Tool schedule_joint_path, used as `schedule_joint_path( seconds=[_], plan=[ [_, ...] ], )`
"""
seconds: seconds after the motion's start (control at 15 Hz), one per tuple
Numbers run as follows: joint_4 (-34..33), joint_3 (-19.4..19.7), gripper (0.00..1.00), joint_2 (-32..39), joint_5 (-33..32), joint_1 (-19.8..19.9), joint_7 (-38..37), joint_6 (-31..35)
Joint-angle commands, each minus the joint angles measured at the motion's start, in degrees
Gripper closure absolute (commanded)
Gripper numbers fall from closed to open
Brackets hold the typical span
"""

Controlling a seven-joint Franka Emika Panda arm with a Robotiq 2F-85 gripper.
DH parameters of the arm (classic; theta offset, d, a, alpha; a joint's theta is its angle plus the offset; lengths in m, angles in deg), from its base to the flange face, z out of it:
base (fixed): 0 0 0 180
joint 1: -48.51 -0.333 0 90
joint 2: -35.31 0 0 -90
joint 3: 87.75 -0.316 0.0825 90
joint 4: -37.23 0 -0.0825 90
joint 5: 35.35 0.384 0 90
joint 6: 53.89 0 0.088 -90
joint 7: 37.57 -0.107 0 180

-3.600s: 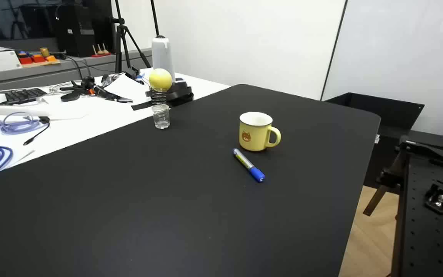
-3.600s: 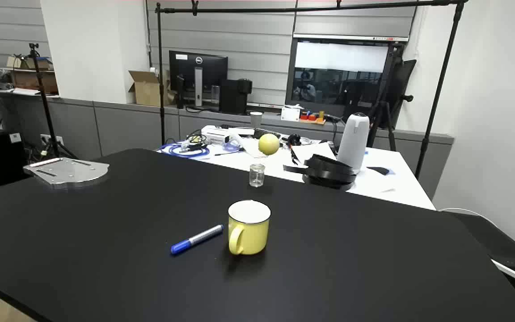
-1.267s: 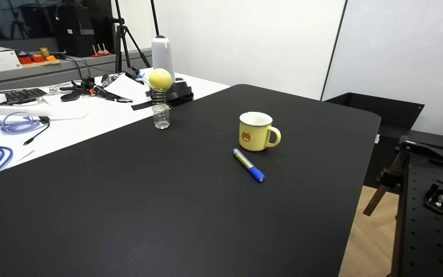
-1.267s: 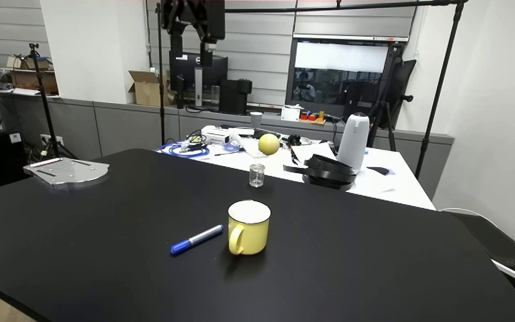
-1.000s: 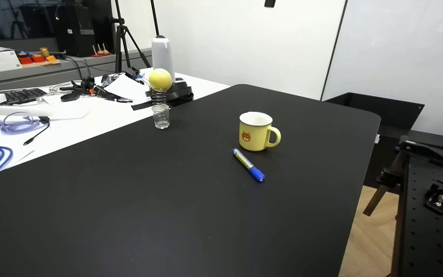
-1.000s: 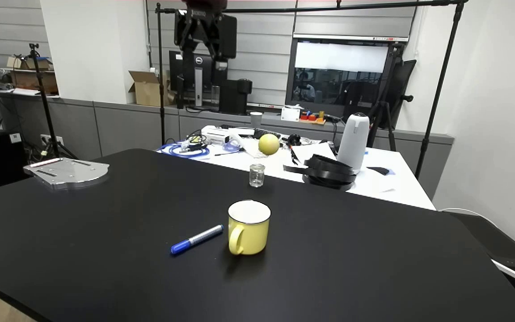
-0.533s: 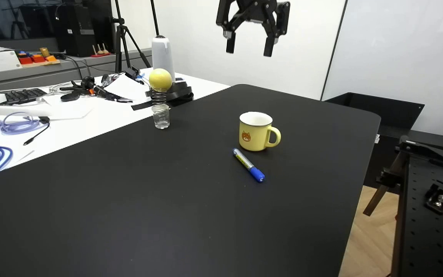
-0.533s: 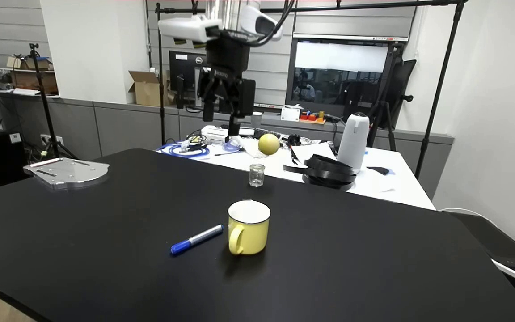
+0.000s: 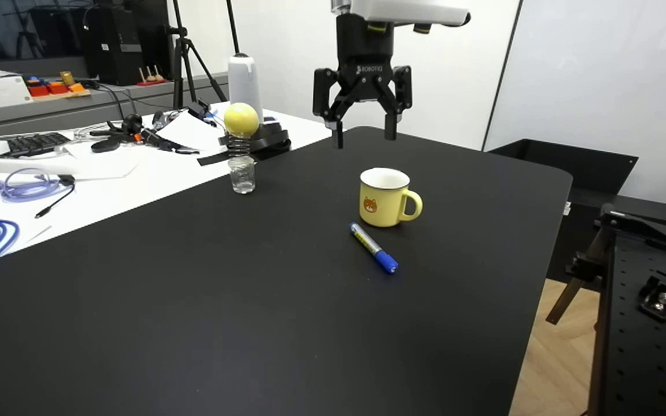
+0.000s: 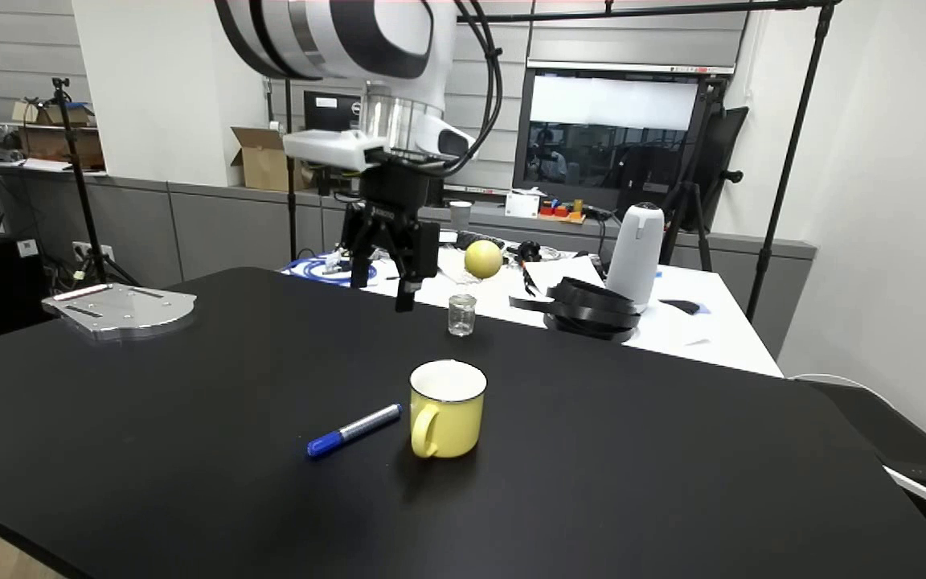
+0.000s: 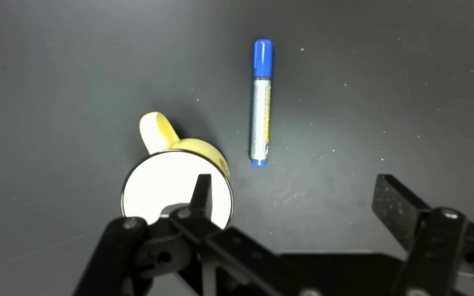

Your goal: Put the blue marker inside the yellow mug

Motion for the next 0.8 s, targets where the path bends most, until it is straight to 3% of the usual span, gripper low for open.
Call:
schedule_joint_path(
  seconds=[0.0,0.4,0.73],
  plan=[
    [-0.11,-0.04,0.0,0.76,-0.08,-0.4,-0.1,0.33],
    [-0.17,0.12,0.0,1.63,-0.73,-0.41,-0.29,0.77],
    [-2.53,0.07,0.0,7.51,-5.86,-2.73,-1.67,3.48]
  ],
)
